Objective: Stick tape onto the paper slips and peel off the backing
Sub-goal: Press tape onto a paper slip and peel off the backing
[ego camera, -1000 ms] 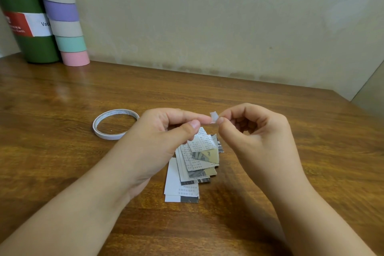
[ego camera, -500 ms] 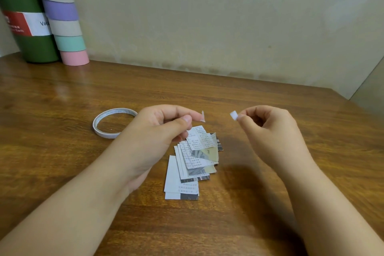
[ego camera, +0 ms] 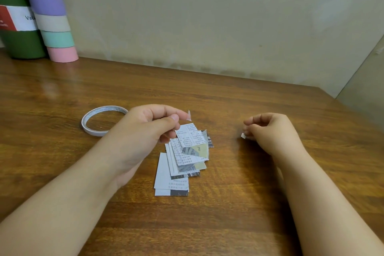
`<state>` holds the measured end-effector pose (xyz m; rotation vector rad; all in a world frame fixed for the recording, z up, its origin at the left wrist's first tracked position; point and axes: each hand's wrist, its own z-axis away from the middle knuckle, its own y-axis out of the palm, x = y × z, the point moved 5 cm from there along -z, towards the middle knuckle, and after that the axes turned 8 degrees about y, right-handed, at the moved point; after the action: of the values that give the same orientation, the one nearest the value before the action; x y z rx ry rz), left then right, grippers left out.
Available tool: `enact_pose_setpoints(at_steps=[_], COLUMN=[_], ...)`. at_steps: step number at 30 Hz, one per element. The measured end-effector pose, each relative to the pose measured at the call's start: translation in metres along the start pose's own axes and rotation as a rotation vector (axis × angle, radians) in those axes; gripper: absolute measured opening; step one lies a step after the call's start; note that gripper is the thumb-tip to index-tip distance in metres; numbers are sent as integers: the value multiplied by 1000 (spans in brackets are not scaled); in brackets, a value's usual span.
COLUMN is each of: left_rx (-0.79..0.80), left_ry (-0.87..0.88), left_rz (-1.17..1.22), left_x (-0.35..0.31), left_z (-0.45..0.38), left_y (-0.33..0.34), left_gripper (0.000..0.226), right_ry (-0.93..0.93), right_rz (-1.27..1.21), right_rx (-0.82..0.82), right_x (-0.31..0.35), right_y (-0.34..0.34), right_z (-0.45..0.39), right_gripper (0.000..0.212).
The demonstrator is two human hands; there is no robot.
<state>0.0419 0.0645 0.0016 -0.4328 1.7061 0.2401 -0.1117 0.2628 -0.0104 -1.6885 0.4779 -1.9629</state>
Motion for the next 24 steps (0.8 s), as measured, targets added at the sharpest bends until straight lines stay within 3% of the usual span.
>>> enact_pose_setpoints(at_steps=[2,5,9,13,16,19,21,24], left_rx=[17,59,100,108,72,-32,-82,-94], left_ry=[1,6,22,25,25,17,-5,-38], left_rz=[-4,-7,-21,-29,-22,5,20,0], left_x=[0,-1,-3,-3,-3,-2,0,2], left_z=[0,1,2,2,1,-2,-3,-3], left_y=[0,2,6,7,4,-3,-6,-6], left_gripper=[32,33,38,40,38,36,35,33], right_ry=[-56,-349,-674,-740,-711,-704,-732,-751], right_rz=[-7,46,-44,-17,31,289,495,575], right_rx=[-14,-74,197,299,179,86,142,258], right_x=[4,26,53,54,50,43,36,34], right_y=[2,8,32,41,39,44,59,75], right_z=[3,28,75,86,76,64,62,67], right_gripper=[22,21,19,21,18,17,31,56])
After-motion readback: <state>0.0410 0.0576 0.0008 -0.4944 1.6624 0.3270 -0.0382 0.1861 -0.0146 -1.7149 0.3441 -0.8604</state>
